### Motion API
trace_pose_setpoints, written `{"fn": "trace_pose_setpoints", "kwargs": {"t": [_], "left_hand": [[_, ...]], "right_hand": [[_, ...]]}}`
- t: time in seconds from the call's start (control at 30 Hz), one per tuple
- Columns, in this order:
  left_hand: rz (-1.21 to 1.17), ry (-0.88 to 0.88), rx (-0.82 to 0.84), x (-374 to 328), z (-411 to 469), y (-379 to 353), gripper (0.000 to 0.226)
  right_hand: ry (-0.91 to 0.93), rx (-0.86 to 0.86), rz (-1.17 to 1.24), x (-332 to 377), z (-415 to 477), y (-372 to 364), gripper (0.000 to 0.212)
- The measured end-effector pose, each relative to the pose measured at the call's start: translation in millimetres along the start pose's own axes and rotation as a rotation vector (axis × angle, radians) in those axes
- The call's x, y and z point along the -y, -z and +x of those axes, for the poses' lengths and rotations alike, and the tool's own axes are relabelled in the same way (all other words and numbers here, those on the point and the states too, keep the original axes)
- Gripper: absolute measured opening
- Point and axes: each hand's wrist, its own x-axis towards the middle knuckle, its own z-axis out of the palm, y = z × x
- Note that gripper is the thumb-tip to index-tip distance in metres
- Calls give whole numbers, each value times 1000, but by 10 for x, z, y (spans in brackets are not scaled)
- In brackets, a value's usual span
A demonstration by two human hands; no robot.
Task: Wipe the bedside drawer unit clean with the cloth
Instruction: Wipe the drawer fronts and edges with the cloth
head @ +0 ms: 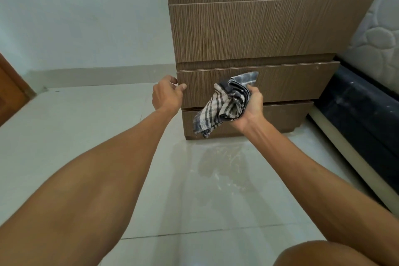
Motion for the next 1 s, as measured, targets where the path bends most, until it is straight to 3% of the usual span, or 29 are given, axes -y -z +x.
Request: {"fn": "trace_pose_setpoints", "kwargs": {"t": [0.33, 0.47, 0.57, 0.77, 1.0], "left_hand": [[-28, -6, -34, 56, -10, -84, 31], [-4, 29, -52, 277, -162, -234, 21], [75, 42, 60, 485, -246, -379, 28], [115, 56, 131, 620, -294, -514, 34], [405, -151, 207, 664, -327, -468, 37]], "right_hand": [[-72, -62, -95, 11, -41, 325, 46], [-13, -98, -182, 11, -19, 493, 48], [22, -102, -217, 5, -18, 589, 46], [160, -103, -401, -44, -131, 662, 23], [404, -49, -780, -180, -227, 438, 11]]}}
